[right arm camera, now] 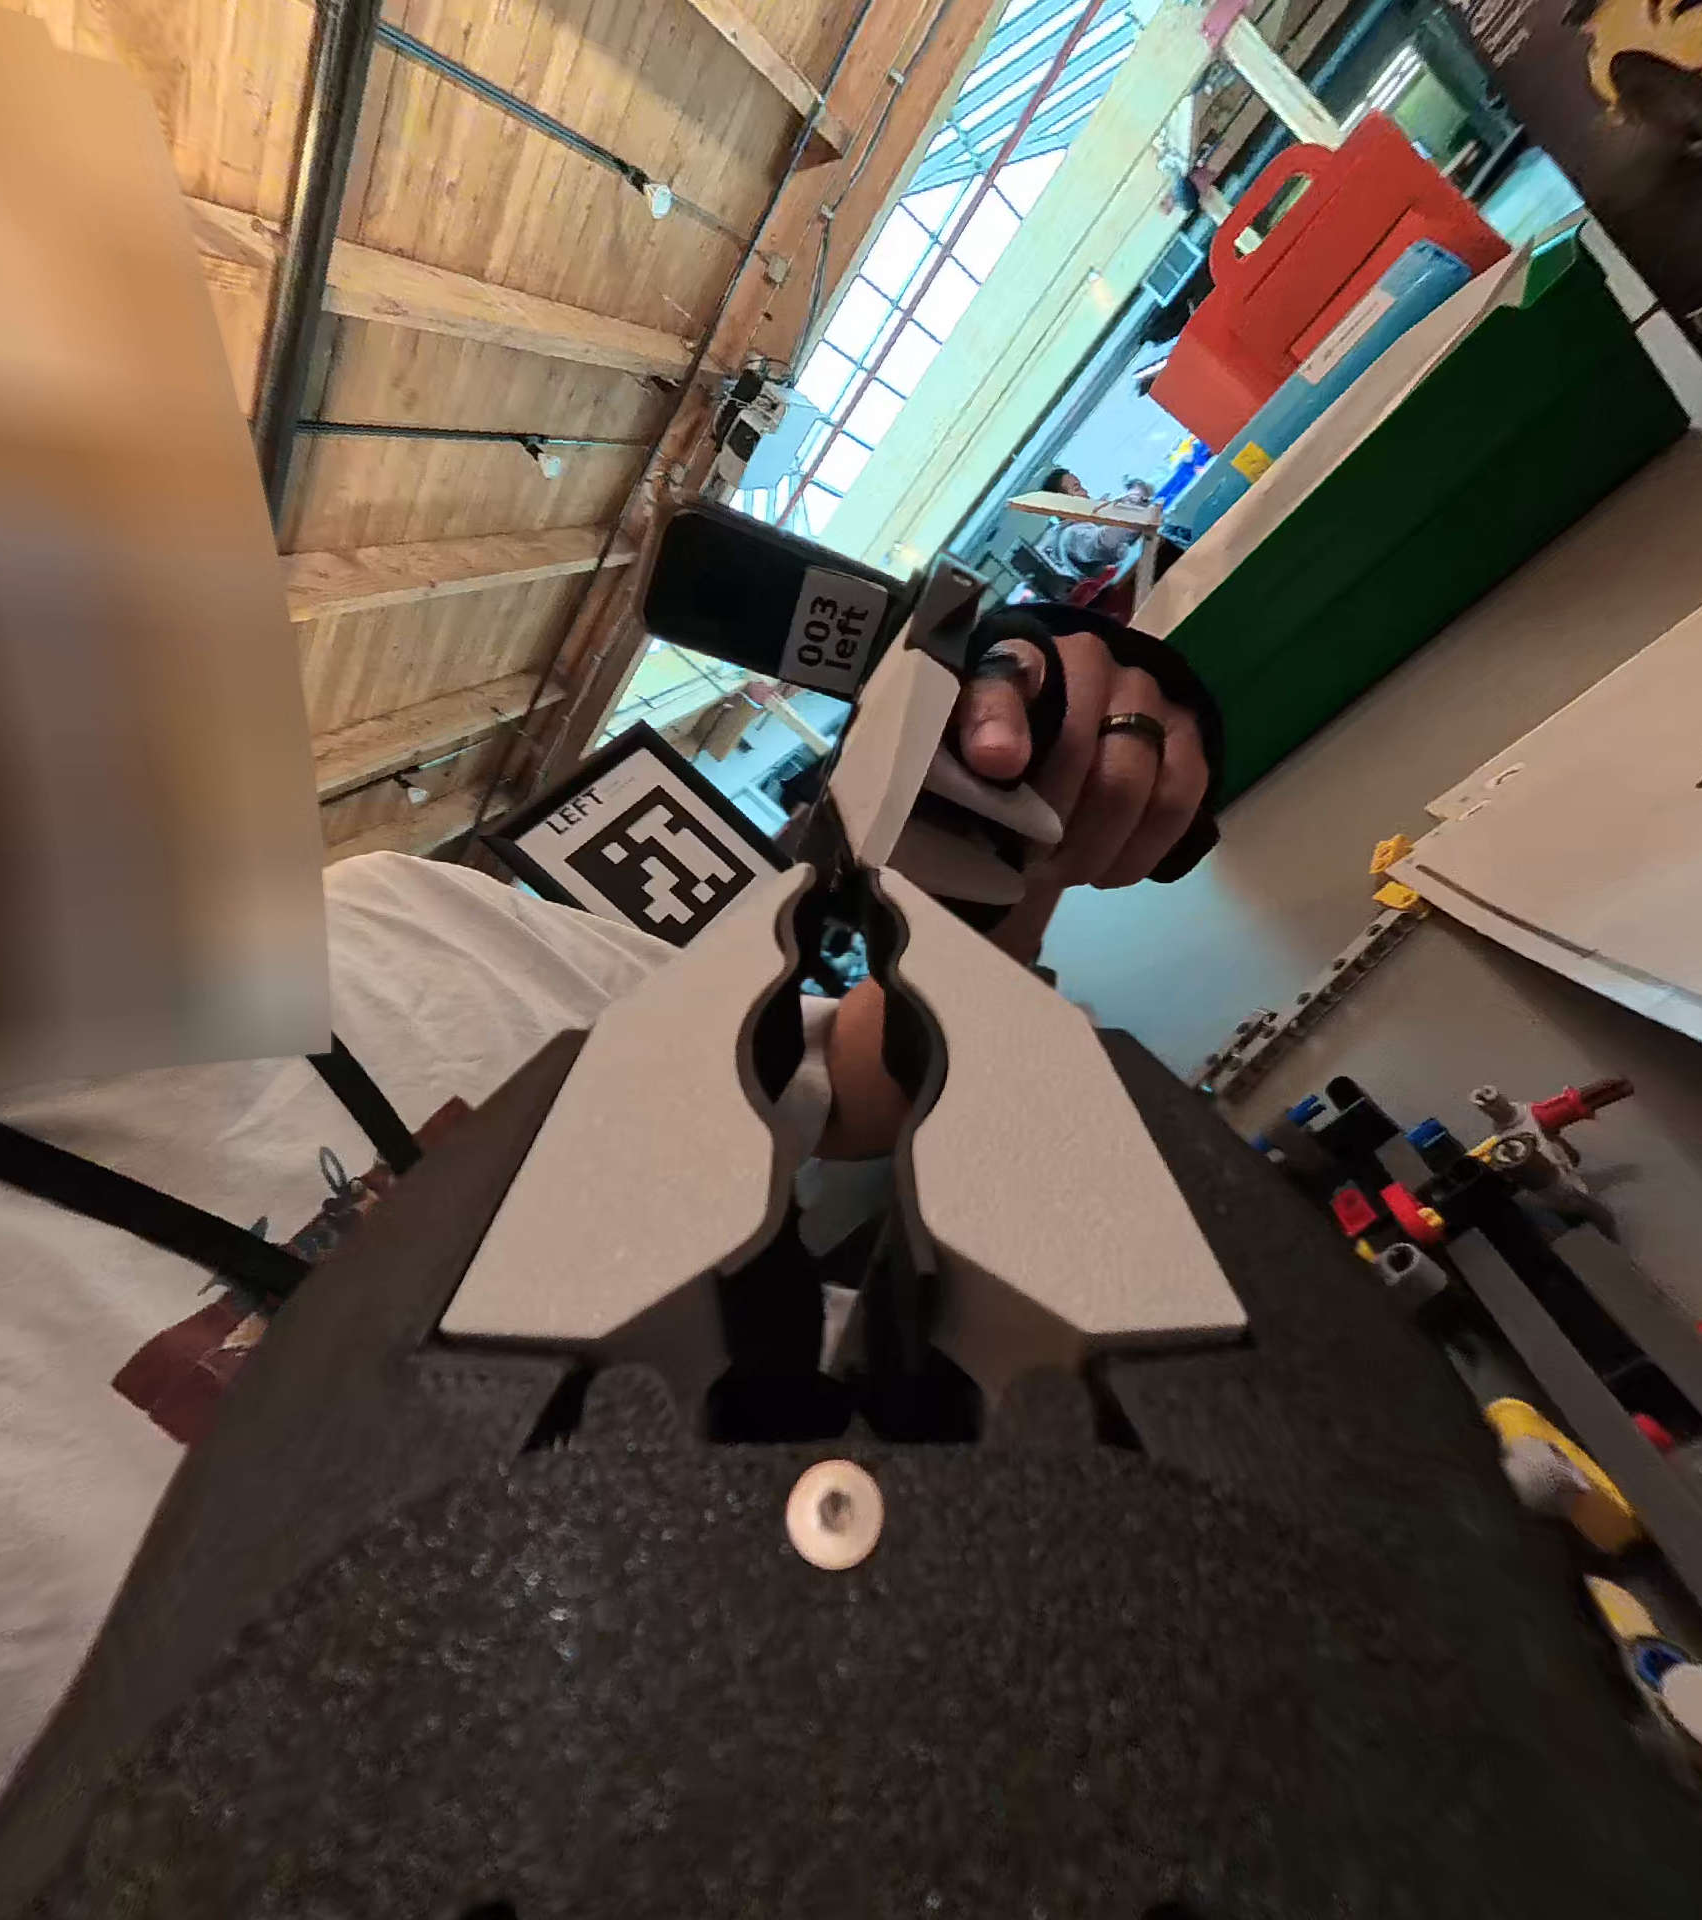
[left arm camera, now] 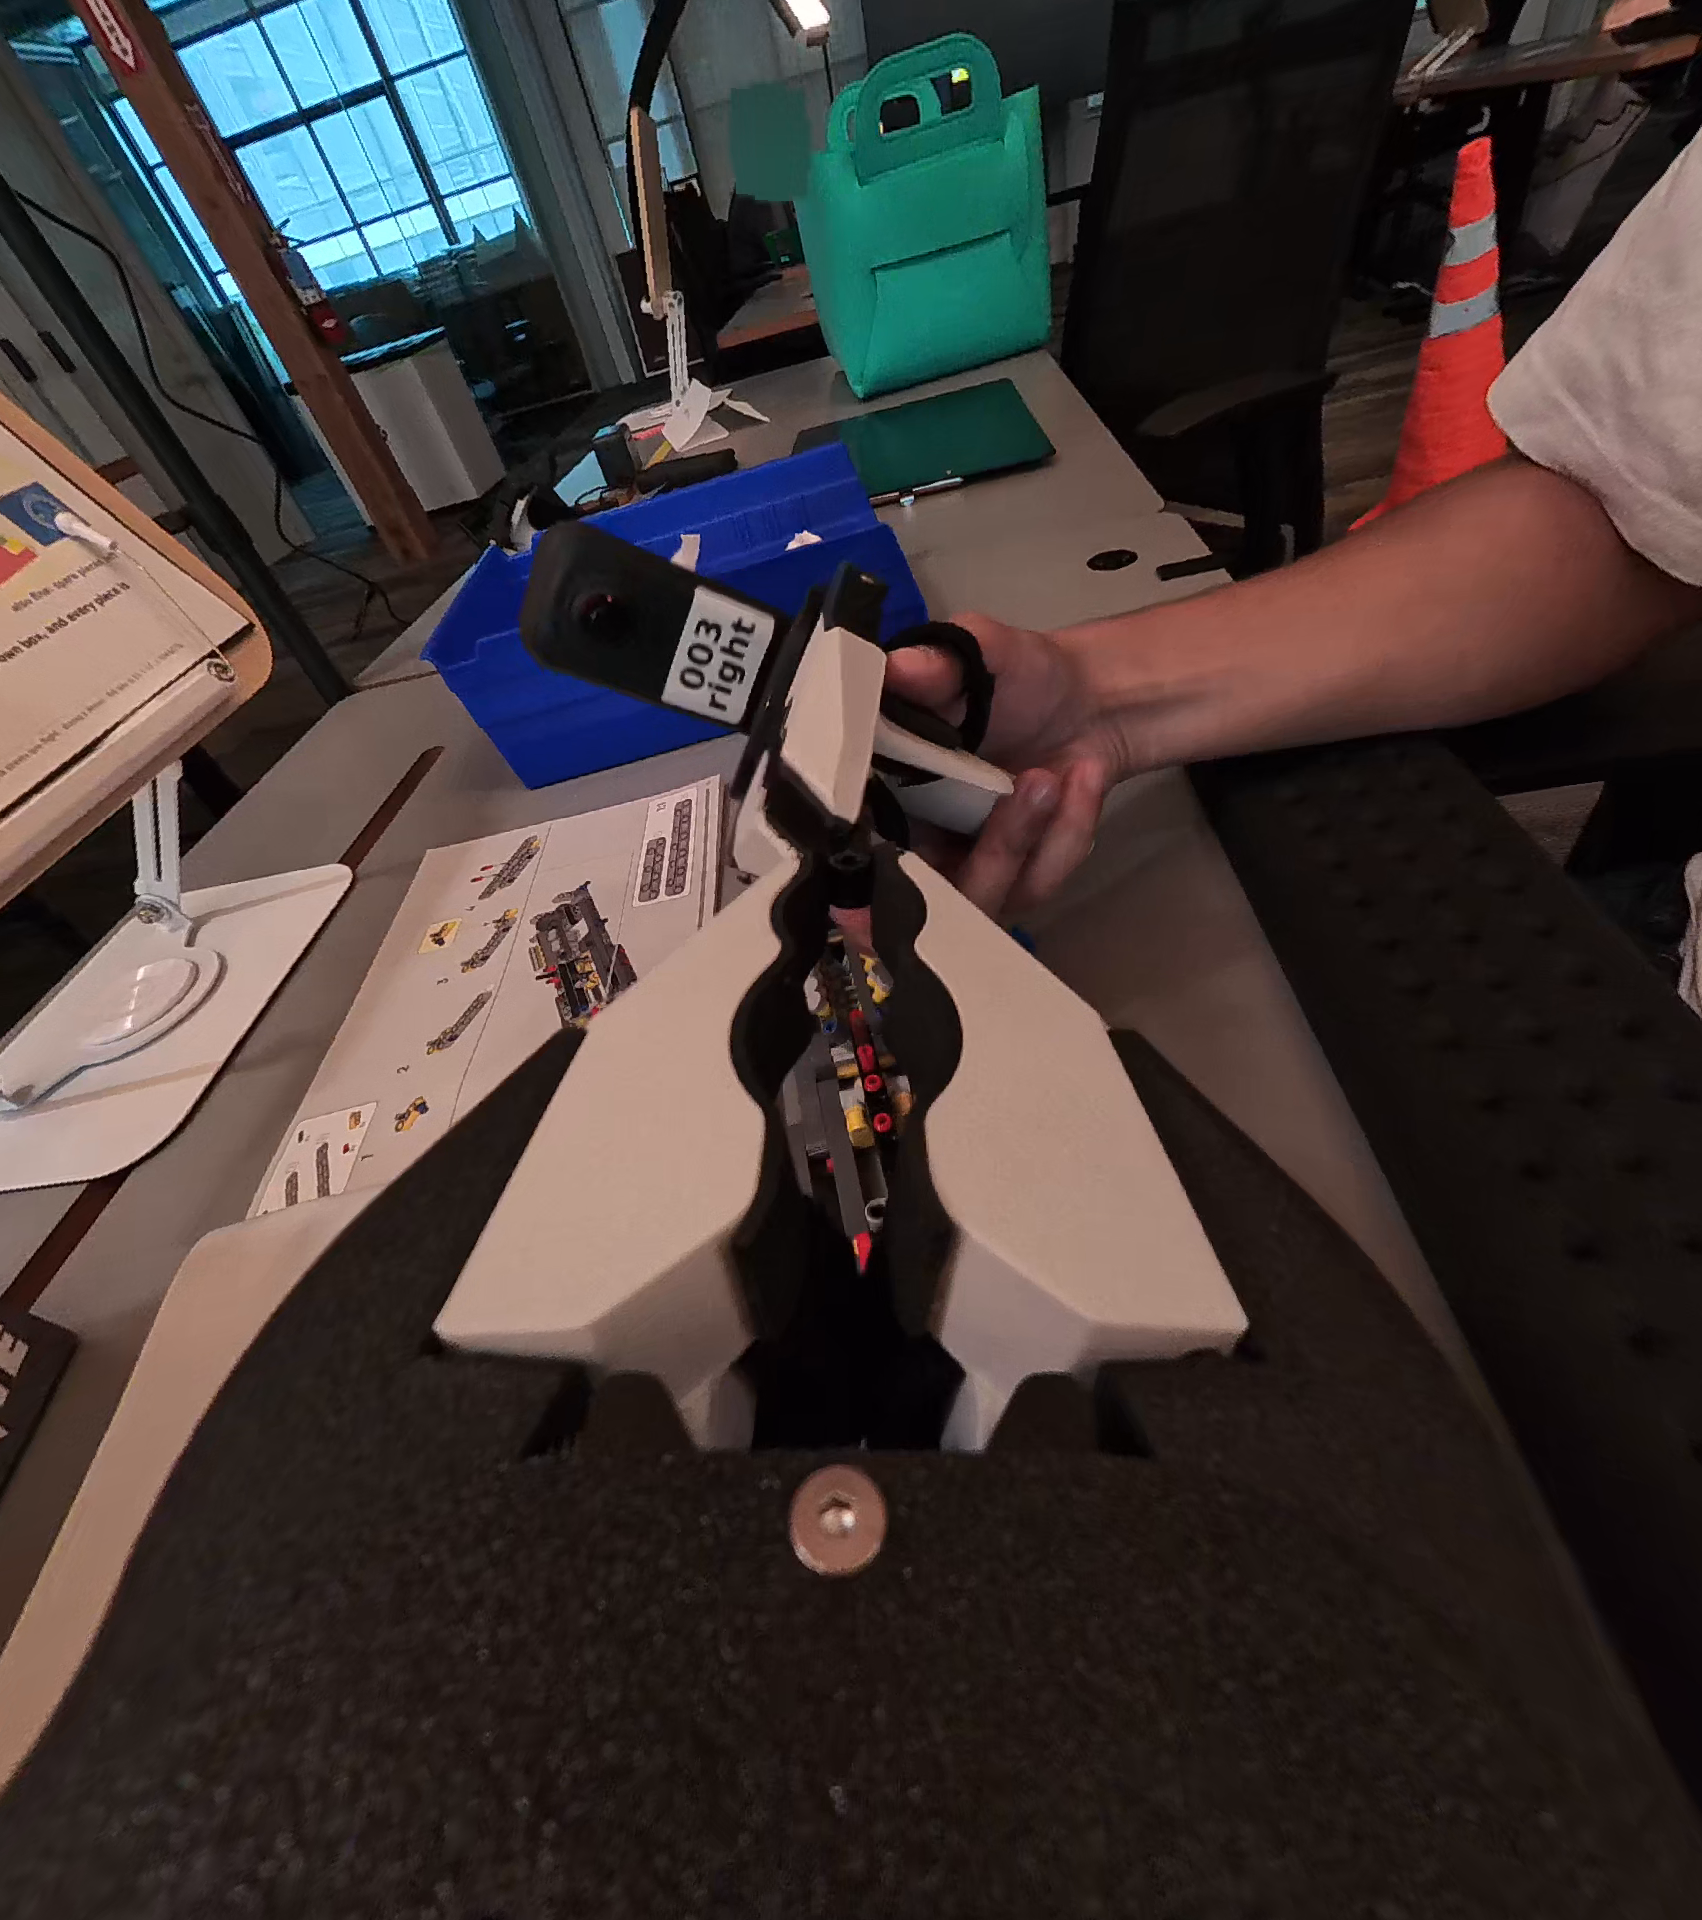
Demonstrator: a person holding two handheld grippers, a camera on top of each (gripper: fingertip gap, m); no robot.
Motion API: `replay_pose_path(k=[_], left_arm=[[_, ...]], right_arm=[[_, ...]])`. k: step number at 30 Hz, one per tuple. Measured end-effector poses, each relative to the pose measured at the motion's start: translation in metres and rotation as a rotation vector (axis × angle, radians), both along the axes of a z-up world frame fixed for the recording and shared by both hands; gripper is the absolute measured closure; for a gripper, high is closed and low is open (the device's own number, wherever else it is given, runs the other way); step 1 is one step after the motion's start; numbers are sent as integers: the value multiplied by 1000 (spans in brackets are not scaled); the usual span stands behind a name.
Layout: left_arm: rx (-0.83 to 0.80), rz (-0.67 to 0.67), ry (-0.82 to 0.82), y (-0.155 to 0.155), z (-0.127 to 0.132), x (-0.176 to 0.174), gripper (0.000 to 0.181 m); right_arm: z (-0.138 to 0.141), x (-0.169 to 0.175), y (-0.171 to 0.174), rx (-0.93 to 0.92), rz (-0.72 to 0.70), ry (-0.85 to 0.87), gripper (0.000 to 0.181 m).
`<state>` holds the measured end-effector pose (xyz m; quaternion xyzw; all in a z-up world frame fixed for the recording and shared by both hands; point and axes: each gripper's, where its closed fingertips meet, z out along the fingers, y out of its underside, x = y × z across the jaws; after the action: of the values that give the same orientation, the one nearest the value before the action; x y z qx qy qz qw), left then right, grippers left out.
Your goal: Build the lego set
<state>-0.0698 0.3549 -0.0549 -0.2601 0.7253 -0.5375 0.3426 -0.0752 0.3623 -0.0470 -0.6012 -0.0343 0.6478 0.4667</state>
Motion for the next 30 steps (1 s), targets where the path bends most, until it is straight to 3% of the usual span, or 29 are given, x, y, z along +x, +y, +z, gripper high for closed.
replay_pose_path(k=[8,14,19,24,27,30], left_arm=[[13,-3,-10,-2,1,-1,175],[27,11,-1,-1,-3,1,175],[13,4,-15,-3,1,0,175],[-270,-49,1,-5,28,0,175],[-565,-35,36,4,45,13,170],[-778,2,65,12,46,27,165]], right_arm=[[3,0,-3,-16,66,88,172],[-8,-3,-1,-19,35,-15,162],[-2,-6,-6,-16,89,40,173],[25,-6,-6,113,71,253,174],[43,9,3,267,-129,227,174],[47,25,12,378,-387,94,175]])
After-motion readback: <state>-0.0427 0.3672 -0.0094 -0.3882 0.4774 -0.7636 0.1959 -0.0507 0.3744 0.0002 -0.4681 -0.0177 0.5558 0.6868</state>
